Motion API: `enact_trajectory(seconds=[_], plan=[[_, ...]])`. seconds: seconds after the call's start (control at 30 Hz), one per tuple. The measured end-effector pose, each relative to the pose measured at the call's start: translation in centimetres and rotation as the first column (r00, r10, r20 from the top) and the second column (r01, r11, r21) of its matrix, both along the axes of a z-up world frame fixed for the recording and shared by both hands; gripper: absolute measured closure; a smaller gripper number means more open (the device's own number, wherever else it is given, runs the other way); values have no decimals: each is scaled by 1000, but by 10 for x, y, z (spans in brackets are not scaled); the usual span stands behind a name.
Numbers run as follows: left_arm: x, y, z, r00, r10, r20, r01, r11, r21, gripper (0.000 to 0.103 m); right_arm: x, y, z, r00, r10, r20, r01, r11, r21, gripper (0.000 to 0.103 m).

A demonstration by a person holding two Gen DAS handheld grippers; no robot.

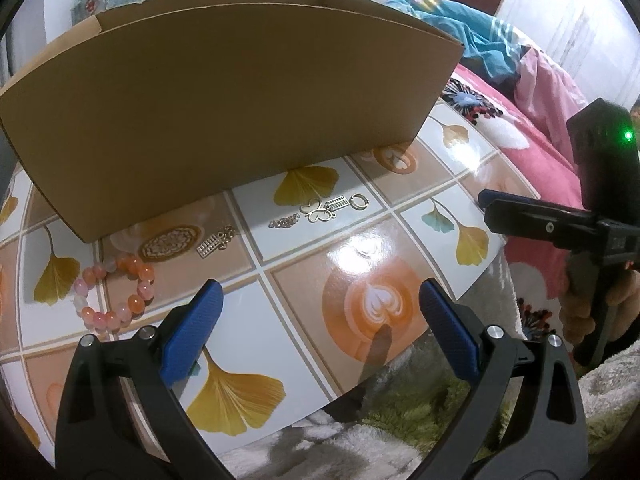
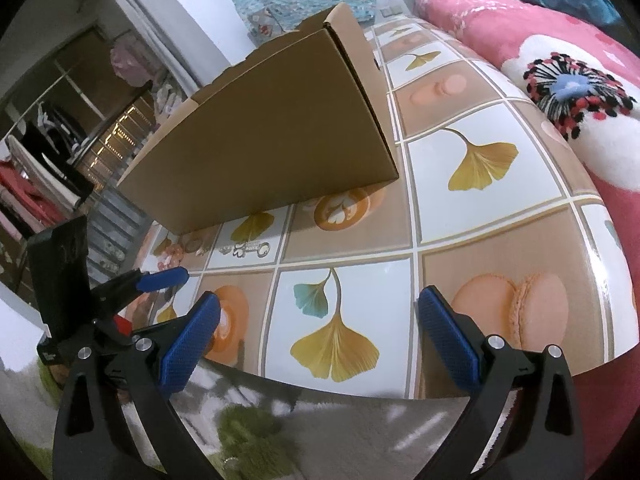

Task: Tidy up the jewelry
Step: 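Hold both open grippers above the small silver charms beside the box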

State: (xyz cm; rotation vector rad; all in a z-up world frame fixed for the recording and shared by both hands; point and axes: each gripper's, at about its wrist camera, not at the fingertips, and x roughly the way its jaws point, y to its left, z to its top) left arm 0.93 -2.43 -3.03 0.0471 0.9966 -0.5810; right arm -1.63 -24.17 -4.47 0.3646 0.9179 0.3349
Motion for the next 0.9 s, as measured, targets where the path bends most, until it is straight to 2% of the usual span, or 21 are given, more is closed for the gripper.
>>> enact_trajectory(seconds=[0.47,0.73,0.9], plan=[[0,-1,0,1000,8,3,-8,1000,9,8,0,1,-1,1000,-11,5,11,1000,-2,6],[6,5,1,999,37,-25,-39,998,-48,8,0,0,-1,1000,-14,3,14,1000,1,6],[5,-1,-1,1000,22,-13,-22,1000,-1,8,1,0,-1,1000,-17,1,17,1000,1,6]])
